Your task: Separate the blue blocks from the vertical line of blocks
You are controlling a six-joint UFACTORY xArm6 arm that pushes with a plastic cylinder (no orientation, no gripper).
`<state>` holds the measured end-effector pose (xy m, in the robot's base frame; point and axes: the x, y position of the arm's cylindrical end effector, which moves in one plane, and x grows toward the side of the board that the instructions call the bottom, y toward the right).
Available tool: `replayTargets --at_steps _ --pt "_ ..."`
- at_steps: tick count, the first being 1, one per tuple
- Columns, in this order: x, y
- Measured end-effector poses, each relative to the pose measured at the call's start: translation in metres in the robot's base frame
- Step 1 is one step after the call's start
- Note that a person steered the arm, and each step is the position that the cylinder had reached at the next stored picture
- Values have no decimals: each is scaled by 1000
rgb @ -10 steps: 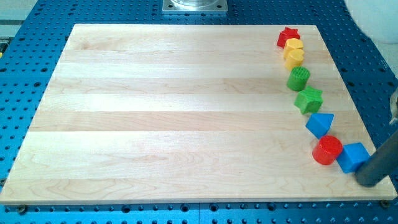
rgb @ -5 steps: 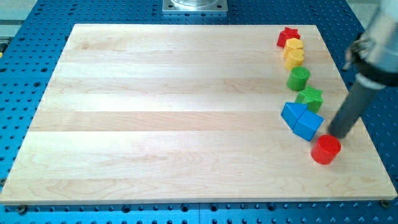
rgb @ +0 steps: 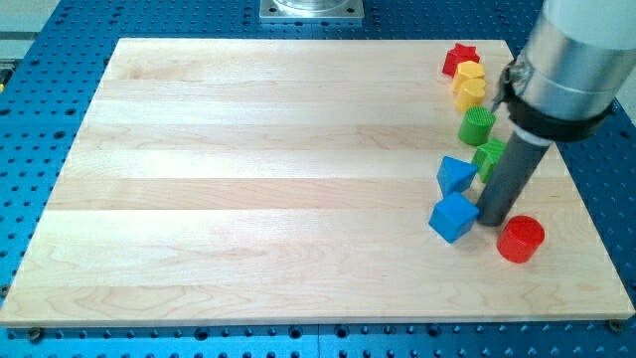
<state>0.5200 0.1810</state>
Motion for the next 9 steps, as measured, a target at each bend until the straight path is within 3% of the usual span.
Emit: replayTargets --at_steps 1,2,3,4,6,7,8,9 --pt "5 -84" --pt "3 -116" --pt "-4 -37" --pt "-37 5" --pt "-75 -92" --pt "-114 -47" --pt "-131 -86" --pt "-111 -165"
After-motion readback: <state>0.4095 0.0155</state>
